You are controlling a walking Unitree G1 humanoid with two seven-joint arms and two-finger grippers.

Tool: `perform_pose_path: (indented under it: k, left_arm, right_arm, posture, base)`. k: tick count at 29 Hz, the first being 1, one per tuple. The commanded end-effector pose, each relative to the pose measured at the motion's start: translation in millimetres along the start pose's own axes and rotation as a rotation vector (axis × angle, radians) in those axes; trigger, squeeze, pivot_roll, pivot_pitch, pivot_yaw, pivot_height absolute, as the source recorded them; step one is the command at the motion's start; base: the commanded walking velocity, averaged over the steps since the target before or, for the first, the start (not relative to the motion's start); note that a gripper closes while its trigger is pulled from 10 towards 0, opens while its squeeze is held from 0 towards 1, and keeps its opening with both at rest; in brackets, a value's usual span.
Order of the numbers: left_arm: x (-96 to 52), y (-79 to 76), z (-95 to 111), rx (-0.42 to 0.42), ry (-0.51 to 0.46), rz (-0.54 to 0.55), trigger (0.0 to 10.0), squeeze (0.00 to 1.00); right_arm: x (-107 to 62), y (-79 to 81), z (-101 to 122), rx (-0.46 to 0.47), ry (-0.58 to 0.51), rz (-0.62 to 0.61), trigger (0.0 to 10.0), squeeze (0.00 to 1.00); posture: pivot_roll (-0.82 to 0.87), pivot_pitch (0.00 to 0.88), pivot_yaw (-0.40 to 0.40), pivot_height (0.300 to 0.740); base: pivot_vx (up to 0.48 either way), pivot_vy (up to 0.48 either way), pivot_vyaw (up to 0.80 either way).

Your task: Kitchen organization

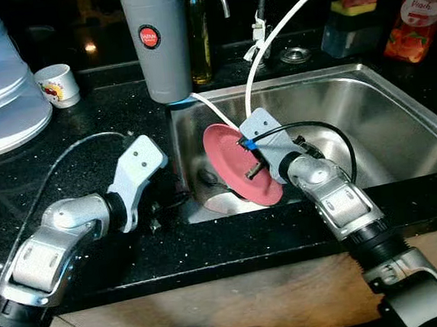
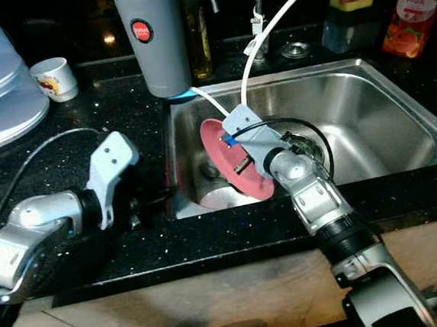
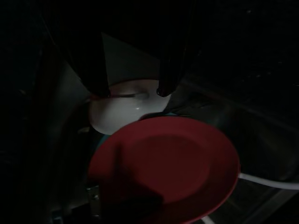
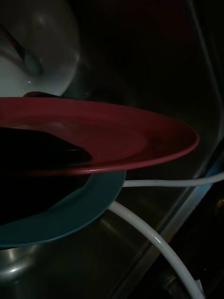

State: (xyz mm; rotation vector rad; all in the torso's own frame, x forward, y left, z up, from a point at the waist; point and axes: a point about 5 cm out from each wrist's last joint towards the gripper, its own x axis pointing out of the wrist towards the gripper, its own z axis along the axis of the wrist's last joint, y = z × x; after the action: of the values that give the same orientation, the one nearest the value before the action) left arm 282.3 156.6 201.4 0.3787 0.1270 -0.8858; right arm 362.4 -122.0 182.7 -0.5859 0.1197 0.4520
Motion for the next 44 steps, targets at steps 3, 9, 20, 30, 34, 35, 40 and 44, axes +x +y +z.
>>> perform_pose_path:
  k: [3, 9, 20, 30, 34, 35, 40, 44]
  left_arm:
    - [-6.1, 0.5, -2.3, 0.012, 0.032, 0.0, 10.0, 0.0]
    - [-8.9, -1.2, -2.4, 0.016, 0.042, -0.008, 10.0, 0.0]
    - [-7.7, -2.4, -1.7, 0.018, 0.047, -0.028, 10.0, 0.0]
    - [-11.6, 13.5, 4.5, 0.002, -0.01, 0.115, 10.0, 0.0]
    - [-16.1, 25.0, 7.1, -0.018, -0.069, 0.288, 10.0, 0.0]
    - [-18.3, 26.9, 7.3, -0.033, -0.097, 0.352, 10.0, 0.0]
    - [-30.2, 25.5, 2.3, -0.178, -0.217, 0.594, 10.0, 0.0]
    - [-46.3, 17.2, -6.4, -0.174, -0.251, 0.722, 10.0, 0.0]
  right_arm:
    - [1.4, 6.6, -1.4, -0.04, 0.002, 0.033, 10.0, 0.0]
    - [2.3, 9.0, -3.1, -0.051, 0.007, 0.047, 10.0, 0.0]
    - [1.4, 8.2, -8.0, -0.041, 0.022, 0.042, 10.0, 1.0]
    - [-0.2, -10.3, 0.1, 0.084, -0.053, -0.127, 10.0, 0.0]
    - [-5.8, -26.2, 9.8, 0.226, -0.147, -0.267, 10.0, 0.0]
    - [-9.6, -31.4, 13.1, 0.319, -0.184, -0.302, 10.0, 0.0]
    - [-30.4, -40.8, 16.2, 0.608, -0.325, -0.389, 10.0, 0.0]
    - [-49.3, -36.2, 1.3, 0.709, -0.362, -0.435, 10.0, 0.0]
  posture:
    - [0.01, 0.05, -0.02, 0.74]
    - [0.01, 0.059, -0.024, 0.74]
    - [0.01, 0.054, -0.008, 0.74]
    - [0.01, 0.052, 0.005, 0.74]
    - [0.01, 0.051, 0.009, 0.74]
    - [0.02, 0.051, 0.014, 0.74]
    - [0.02, 0.049, 0.022, 0.74]
    - [0.02, 0.048, 0.028, 0.74]
  base:
    - [0.0, 0.0, 0.0]
    - [0.0, 0.0, 0.0]
    - [0.0, 0.0, 0.0]
    - [0.0, 0.0, 0.0]
    - [0.0, 0.0, 0.0]
    - [0.0, 0.0, 0.0]
    - [0.0, 0.0, 0.0]
    - [0.0, 0.0, 0.0]
